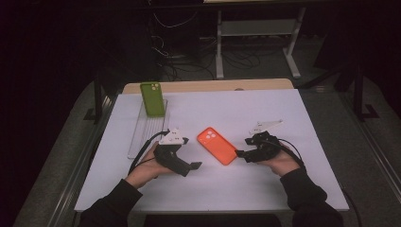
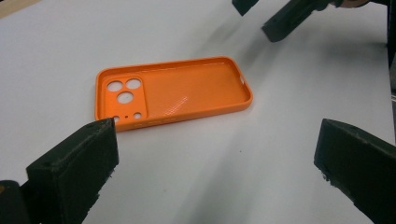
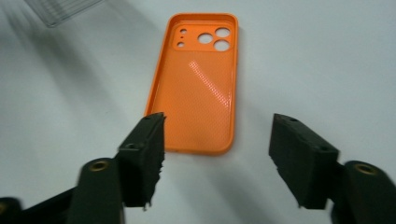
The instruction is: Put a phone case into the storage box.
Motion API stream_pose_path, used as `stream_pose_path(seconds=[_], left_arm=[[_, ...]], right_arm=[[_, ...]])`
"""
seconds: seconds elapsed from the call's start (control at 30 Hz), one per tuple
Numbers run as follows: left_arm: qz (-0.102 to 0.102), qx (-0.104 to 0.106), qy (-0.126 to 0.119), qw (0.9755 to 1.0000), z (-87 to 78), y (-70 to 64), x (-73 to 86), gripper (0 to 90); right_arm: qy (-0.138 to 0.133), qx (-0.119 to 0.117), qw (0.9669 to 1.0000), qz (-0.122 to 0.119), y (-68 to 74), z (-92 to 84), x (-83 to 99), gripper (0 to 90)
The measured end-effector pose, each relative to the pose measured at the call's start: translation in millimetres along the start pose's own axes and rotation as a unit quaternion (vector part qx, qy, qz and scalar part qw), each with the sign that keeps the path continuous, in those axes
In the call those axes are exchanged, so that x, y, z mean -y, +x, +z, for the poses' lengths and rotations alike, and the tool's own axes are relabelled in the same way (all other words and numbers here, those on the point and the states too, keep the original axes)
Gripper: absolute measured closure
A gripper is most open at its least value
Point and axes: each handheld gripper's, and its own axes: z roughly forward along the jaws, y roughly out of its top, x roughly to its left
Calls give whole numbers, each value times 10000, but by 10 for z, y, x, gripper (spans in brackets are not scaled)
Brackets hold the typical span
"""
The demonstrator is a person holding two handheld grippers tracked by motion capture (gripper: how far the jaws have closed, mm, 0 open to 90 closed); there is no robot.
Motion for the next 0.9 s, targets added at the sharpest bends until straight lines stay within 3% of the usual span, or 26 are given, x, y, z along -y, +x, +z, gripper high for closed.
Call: stream_pose_path(seconds=[0.13, 0.2, 0.27, 0.33, 0.63, 0.73, 0.9], left_arm=[[3, 5, 3, 10000, 3, 0, 1, 0], [-2, 6, -2, 10000, 2, 0, 2, 0], [0, 2, -2, 10000, 1, 0, 2, 0], [-6, -1, -11, 10000, 1, -4, 1, 0], [-13, -21, -3, 10000, 3, 4, -1, 0], [14, -25, 21, 10000, 1, 6, -1, 0], [-24, -25, 17, 10000, 7, -6, 0, 0]], right_arm=[[-130, -125, 9998, -11, 0, -44, 85, 136], [-190, -155, 9997, -70, 5, -56, 131, 99], [-194, -243, 9995, -111, 14, -65, 195, 0], [-93, -280, 9995, -147, 26, -73, 249, 0], [-173, -245, 9995, -115, 34, -143, 543, 0], [-257, -253, 9993, -120, 33, -162, 584, 0], [-177, -250, 9995, -82, 41, -175, 596, 0]])
